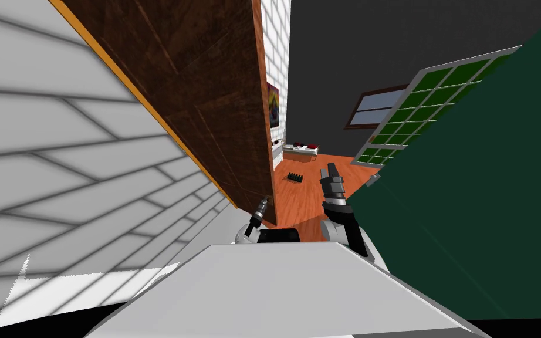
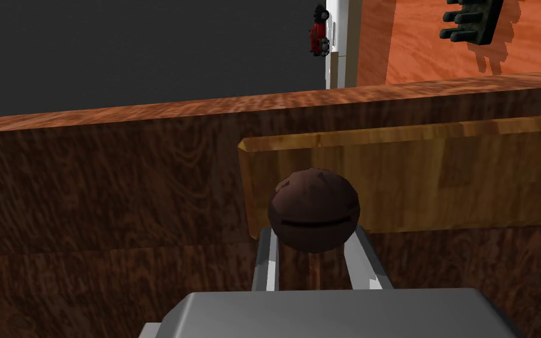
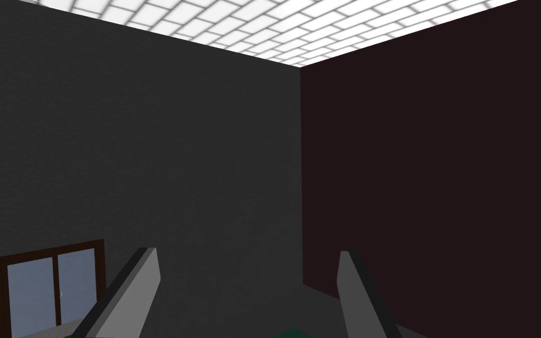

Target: Push the door open

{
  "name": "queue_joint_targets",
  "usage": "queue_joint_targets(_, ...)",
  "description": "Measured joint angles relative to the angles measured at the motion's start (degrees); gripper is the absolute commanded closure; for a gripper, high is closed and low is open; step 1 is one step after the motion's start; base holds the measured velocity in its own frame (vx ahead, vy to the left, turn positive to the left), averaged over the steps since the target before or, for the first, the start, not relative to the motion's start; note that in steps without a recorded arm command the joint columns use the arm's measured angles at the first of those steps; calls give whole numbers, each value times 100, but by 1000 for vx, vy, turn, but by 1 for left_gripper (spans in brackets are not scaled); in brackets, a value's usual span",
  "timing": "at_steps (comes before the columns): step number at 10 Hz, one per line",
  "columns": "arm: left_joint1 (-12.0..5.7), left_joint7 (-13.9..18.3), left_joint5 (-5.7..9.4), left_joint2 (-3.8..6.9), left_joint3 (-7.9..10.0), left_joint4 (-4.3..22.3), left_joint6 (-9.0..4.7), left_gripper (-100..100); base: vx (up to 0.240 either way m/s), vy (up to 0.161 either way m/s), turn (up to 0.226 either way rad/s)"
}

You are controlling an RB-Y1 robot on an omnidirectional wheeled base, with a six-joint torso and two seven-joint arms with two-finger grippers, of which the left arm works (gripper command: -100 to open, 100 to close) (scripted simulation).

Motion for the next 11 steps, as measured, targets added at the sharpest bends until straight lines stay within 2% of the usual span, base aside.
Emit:
queue_joint_targets(1, 108, -26, 16, 52, 66, -206, 99, 100, 164, -137, 81)
queue_joint_targets(2, 84, -50, 43, 56, 153, -220, 129, -100, -56, -21, 54)
queue_joint_targets(8, 172, 5, 41, 51, 51, -317, 90, -100, -212, 42, 24)
queue_joint_targets(9, 206, 14, 39, 42, 30, -360, 87, -100, -90, 21, -1)
queue_joint_targets(11, 213, 11, 41, 45, 36, -353, 79, -100, 122, -53, -24)
